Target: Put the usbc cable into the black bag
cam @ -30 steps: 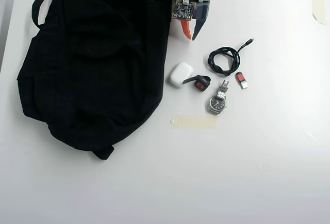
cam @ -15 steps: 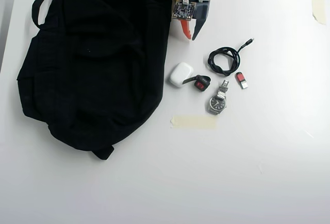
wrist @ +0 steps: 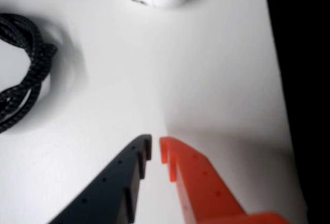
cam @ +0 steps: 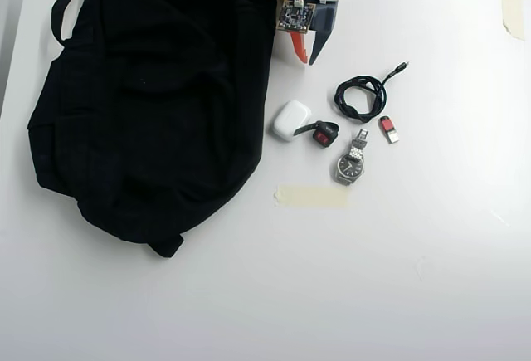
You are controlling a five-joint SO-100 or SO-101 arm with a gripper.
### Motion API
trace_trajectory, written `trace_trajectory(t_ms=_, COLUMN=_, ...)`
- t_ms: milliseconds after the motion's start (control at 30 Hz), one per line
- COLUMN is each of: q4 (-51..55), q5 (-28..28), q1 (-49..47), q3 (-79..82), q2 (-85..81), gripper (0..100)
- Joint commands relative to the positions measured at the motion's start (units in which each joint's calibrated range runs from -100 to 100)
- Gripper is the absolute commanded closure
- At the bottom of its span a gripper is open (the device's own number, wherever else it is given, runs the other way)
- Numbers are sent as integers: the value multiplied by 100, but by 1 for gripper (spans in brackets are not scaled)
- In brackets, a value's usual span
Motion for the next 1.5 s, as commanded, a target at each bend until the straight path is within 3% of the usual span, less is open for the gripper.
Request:
trace_trajectory(t_ms=0, q4=60, q5=21, q1=-22, q3=66, q2=-52, gripper=98)
trace_trajectory(t_ms=1033, q4=43, q5=5, q1=113, q3=66, q2=-60, gripper=98)
trace_trajectory(t_ms=1267, q4=-2171, q5=16, q1=23, q3=66, q2=-60, gripper=98)
trace_trajectory(t_ms=1467, q4=-2274, q5=131, q1=-126, q3=-24, q2=-52, gripper=98)
